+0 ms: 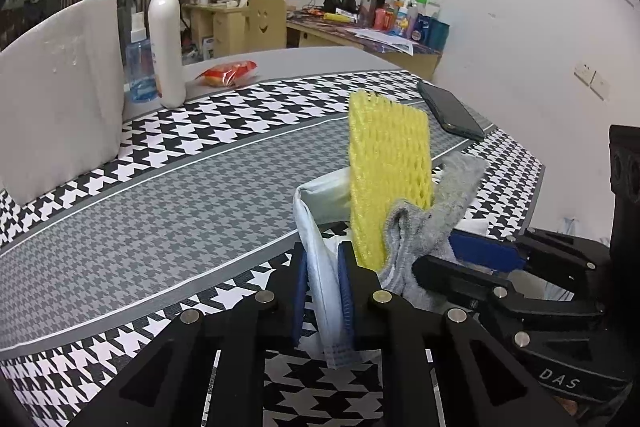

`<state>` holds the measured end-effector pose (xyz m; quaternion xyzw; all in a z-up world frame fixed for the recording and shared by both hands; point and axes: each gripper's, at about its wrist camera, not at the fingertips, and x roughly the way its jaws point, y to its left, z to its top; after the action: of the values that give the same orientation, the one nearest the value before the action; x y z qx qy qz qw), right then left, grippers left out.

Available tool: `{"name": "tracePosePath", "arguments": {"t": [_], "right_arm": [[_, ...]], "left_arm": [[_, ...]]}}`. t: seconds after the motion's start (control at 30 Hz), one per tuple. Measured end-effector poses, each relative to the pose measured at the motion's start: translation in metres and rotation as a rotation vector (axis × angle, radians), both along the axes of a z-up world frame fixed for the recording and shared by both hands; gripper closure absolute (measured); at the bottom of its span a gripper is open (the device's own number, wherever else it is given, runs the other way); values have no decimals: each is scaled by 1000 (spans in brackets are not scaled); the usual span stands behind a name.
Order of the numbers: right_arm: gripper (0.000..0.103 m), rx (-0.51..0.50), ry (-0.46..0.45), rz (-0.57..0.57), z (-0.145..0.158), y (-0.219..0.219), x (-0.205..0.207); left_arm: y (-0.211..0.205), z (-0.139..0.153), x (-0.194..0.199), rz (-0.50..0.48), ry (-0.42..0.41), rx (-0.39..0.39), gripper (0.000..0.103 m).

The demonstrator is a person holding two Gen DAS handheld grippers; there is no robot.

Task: Organize soft objects
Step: 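Grasp the grey sock with the right gripper while the left grasps the white mask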

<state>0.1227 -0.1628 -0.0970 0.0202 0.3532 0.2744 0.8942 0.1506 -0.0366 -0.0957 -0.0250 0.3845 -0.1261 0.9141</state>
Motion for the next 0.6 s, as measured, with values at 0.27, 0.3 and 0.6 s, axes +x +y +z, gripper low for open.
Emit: {"name": "tracePosePath", "arguments": {"t": [0.27,0.3,0.6], "right_arm": [[67,-14,0,-3,-6,8,-1],[74,-17,-1,1,-6,8,-1],[87,-9,-56,2,12,0,-13]], "left_arm": [[-1,-1,0,0,1,2,92],[-1,0,0,0,1,-2,92],[6,14,-8,12,-45,-21,95]]}}
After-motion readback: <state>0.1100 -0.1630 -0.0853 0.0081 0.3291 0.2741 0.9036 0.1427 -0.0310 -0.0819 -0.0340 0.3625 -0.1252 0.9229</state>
